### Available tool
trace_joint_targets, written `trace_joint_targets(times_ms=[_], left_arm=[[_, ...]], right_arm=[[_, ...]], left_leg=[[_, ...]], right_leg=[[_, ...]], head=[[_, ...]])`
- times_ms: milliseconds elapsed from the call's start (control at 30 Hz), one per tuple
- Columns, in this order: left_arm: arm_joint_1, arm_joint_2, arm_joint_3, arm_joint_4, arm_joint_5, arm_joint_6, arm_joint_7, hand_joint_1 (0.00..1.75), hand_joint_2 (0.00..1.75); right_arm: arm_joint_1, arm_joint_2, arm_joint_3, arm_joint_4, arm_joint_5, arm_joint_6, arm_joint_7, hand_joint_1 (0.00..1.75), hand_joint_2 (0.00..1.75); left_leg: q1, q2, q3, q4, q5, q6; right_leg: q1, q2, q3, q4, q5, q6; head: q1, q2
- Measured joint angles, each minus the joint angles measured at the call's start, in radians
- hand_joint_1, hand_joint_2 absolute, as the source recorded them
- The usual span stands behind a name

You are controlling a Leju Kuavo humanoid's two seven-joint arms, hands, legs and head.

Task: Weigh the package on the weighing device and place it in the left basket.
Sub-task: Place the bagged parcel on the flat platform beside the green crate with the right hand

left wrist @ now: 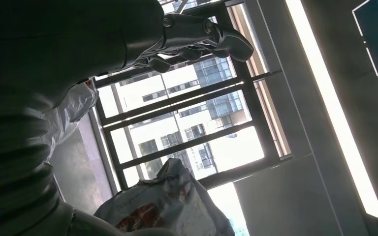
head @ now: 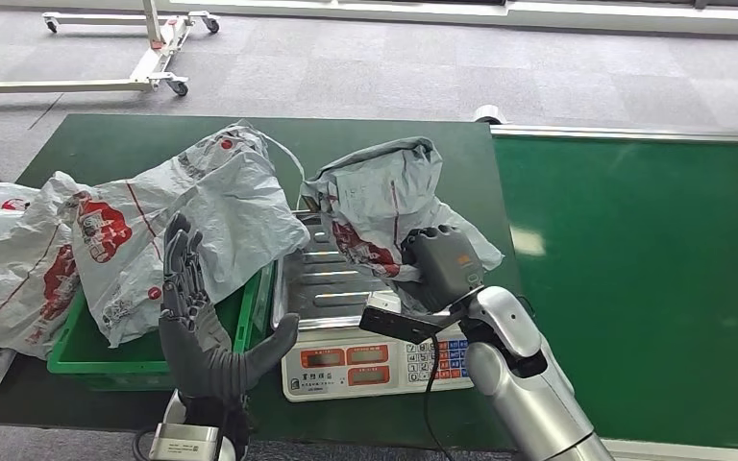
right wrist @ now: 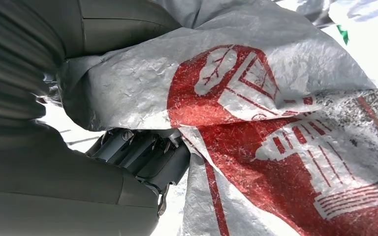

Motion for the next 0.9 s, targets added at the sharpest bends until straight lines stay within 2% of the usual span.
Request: trace_joint_targets(times_ms=[100, 233, 333, 467, 600, 833, 900], left_arm=[[0.006, 0.000, 0.000, -0.006, -0.003, 0.003, 0.000, 0.00, 1.75], [0.012, 0.002, 0.000, -0.012, -0.005, 0.005, 0.000, 0.00, 1.75], [0.014, 0.004, 0.000, -0.014, -0.004, 0.006, 0.000, 0.00, 1.75], [0.014, 0.010, 0.000, -0.014, 0.007, 0.008, 0.000, 0.00, 1.75], [0.012, 0.016, 0.000, -0.013, 0.016, 0.009, 0.000, 0.00, 1.75], [0.014, 0.032, -0.006, -0.012, 0.024, 0.027, 0.000, 0.00, 1.75], [0.015, 0.040, -0.013, -0.012, 0.030, 0.037, 0.000, 0.00, 1.75]], right_arm=[[-0.004, 0.001, 0.003, 0.010, 0.005, 0.002, 0.008, 1.75, 1.75], [-0.009, 0.002, 0.006, 0.022, 0.008, 0.009, 0.015, 0.00, 1.75], [-0.009, 0.001, 0.009, 0.030, 0.008, 0.018, 0.014, 0.00, 1.75], [-0.008, -0.001, 0.019, 0.037, -0.015, 0.041, -0.032, 0.00, 0.00], [-0.001, -0.006, 0.028, 0.036, -0.042, 0.058, -0.071, 0.00, 0.00], [0.033, -0.024, 0.029, 0.024, -0.058, 0.057, -0.078, 0.00, 0.00], [0.047, -0.031, 0.029, 0.017, -0.055, 0.046, -0.074, 0.00, 0.87]], left_leg=[[0.000, 0.000, 0.000, 0.000, 0.000, 0.000], [0.000, 0.000, 0.000, 0.000, 0.000, 0.000], [0.000, 0.000, 0.000, 0.000, 0.000, 0.000], [0.000, 0.000, 0.000, 0.000, 0.000, 0.000], [0.000, 0.000, 0.000, 0.000, 0.000, 0.000], [0.000, 0.000, 0.000, 0.000, 0.000, 0.000], [0.000, 0.000, 0.000, 0.000, 0.000, 0.000]], right_leg=[[0.000, 0.000, 0.000, 0.000, 0.000, 0.000], [0.000, 0.000, 0.000, 0.000, 0.000, 0.000], [0.000, 0.000, 0.000, 0.000, 0.000, 0.000], [0.000, 0.000, 0.000, 0.000, 0.000, 0.000], [0.000, 0.000, -0.001, 0.000, 0.000, 0.000], [0.000, 0.000, -0.001, 0.000, 0.000, 0.000], [0.000, 0.000, -0.001, 0.000, 0.000, 0.000]], head=[[0.000, 0.000], [0.000, 0.000], [0.000, 0.000], [0.000, 0.000], [0.000, 0.000], [0.000, 0.000], [0.000, 0.000]])
